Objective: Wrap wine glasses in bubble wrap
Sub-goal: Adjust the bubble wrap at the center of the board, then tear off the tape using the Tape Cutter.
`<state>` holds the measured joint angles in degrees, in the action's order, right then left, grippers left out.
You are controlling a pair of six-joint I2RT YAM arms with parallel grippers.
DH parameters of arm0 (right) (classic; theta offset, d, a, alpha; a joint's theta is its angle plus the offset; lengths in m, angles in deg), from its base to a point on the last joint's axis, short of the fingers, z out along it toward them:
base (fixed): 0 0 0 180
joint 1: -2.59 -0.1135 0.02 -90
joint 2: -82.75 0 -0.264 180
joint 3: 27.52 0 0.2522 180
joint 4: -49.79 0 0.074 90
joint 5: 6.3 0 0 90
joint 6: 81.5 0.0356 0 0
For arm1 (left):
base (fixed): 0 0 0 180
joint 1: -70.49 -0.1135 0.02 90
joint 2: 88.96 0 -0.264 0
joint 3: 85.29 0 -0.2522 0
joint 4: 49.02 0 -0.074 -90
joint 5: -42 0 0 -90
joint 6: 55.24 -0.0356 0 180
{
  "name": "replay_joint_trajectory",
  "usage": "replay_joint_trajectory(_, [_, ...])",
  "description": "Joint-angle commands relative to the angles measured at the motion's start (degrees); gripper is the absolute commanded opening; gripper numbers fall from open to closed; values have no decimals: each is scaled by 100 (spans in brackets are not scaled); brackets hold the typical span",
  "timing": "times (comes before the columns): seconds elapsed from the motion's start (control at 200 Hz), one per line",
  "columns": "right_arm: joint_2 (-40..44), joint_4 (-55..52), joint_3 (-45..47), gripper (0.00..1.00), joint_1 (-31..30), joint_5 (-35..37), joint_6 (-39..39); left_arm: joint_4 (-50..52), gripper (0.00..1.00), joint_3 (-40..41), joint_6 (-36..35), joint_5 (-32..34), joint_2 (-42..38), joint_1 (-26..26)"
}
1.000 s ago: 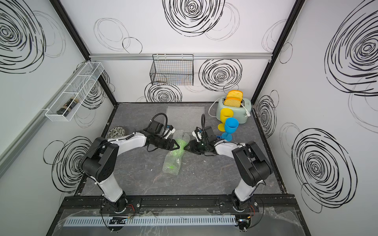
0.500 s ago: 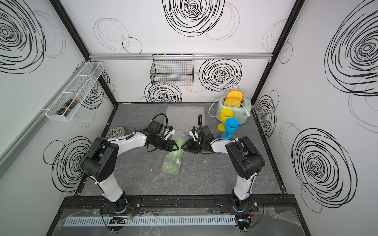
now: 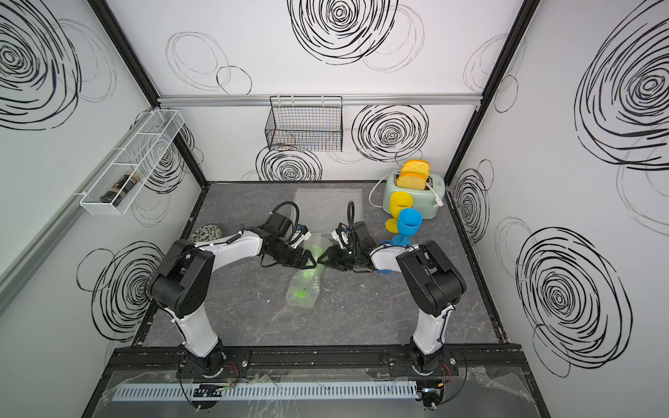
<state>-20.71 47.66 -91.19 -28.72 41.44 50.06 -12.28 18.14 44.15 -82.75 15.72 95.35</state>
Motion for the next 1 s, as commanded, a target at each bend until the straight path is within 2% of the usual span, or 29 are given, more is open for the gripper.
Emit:
replay_joint_trajectory(0.0, [-134,-2,1,46,-252,201,-28,305,75,67,-255,561,515,310])
replay_joint_trajectory(0.14, [204,-359,16,48,-199,265,-202,350,73,79,-359,969,625,275])
replay_joint_trajectory(0.315, [1158,-1082,255,51,176,430,-520,416,72,23,-383,1005,645,274])
replay_joint_trajectory(0.43, [1923,-1634,471,54,887,370,-790,381,71,62,-386,989,566,274])
replay_joint_trajectory(0.595, [2798,-2325,831,56,2340,413,-1293,414,72,40,-373,965,485,278])
replay_joint_trajectory(0.68, [2876,-2570,920,56,2870,327,-1580,381,72,73,-347,914,454,273])
replay_joint_trajectory(0.806, [2768,-2725,1006,56,3258,302,-1828,446,72,-13,-357,943,515,309])
replay_joint_trajectory(0.991, [2375,-2581,1007,53,3381,284,-1965,412,72,50,-336,912,501,335])
